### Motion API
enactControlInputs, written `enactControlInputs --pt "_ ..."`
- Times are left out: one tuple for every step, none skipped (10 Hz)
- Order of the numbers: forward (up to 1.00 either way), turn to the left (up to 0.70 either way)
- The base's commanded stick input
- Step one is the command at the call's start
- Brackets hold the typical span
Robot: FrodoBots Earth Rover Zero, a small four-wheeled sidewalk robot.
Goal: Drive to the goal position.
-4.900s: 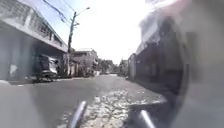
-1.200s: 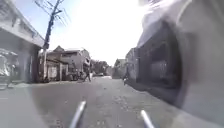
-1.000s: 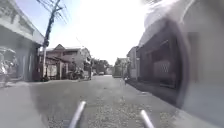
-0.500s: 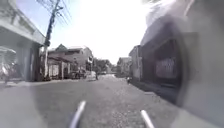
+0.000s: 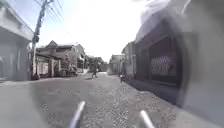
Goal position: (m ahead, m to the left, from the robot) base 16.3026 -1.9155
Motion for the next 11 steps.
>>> enactControlInputs --pt "0.85 0.00" --pt "0.85 0.00" --pt "0.85 0.00" --pt "0.85 0.00" --pt "0.85 0.00" --pt "0.85 0.00" --pt "0.85 0.00" --pt "0.85 0.00" --pt "0.85 0.00" --pt "0.85 0.00" --pt "0.85 0.00"
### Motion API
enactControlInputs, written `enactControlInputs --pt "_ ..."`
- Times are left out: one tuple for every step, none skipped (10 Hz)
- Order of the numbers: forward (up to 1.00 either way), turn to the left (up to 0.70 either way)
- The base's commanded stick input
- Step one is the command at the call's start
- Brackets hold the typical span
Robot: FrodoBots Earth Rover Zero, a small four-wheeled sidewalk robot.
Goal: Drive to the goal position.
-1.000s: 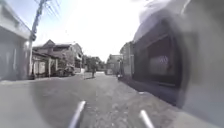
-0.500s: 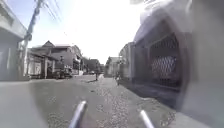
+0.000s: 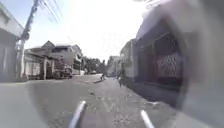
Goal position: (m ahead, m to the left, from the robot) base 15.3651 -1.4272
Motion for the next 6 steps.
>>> enactControlInputs --pt "0.85 0.00" --pt "0.85 0.00" --pt "0.85 0.00" --pt "0.85 0.00" --pt "0.85 0.00" --pt "0.85 0.00"
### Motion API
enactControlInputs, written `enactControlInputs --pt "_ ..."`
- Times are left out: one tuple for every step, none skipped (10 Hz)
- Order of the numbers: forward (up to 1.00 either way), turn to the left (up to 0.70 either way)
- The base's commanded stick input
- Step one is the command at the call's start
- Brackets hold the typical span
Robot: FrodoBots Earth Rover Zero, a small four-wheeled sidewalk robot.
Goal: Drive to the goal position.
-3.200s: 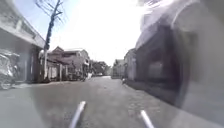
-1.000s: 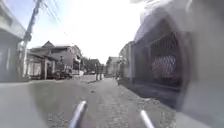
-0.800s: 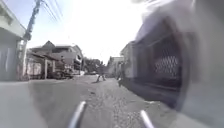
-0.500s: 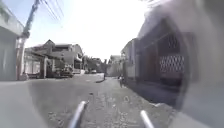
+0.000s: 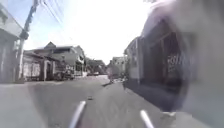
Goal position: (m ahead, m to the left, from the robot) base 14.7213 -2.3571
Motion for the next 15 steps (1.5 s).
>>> enactControlInputs --pt "0.85 0.00" --pt "0.85 0.00" --pt "0.85 0.00" --pt "0.85 0.00" --pt "0.85 0.00" --pt "0.85 0.00" --pt "0.85 0.00" --pt "0.85 0.00" --pt "0.85 0.00" --pt "0.85 0.00" --pt "0.85 0.00" --pt "0.85 0.00" --pt "0.85 0.00" --pt "0.85 0.00" --pt "0.85 0.00"
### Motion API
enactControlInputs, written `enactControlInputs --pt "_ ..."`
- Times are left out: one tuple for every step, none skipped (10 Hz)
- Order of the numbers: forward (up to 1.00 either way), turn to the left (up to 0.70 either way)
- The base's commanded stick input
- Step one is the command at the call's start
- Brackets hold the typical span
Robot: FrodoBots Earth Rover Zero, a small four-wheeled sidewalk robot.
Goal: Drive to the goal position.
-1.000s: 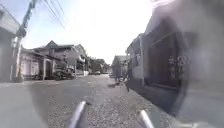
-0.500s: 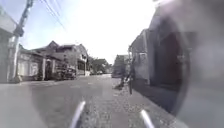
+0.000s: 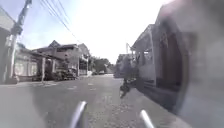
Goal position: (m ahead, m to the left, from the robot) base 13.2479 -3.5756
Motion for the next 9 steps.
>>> enactControlInputs --pt "0.85 0.00" --pt "0.85 0.00" --pt "0.85 0.00" --pt "0.85 0.00" --pt "0.85 0.00" --pt "0.85 0.00" --pt "0.85 0.00" --pt "0.85 0.00" --pt "0.85 0.00"
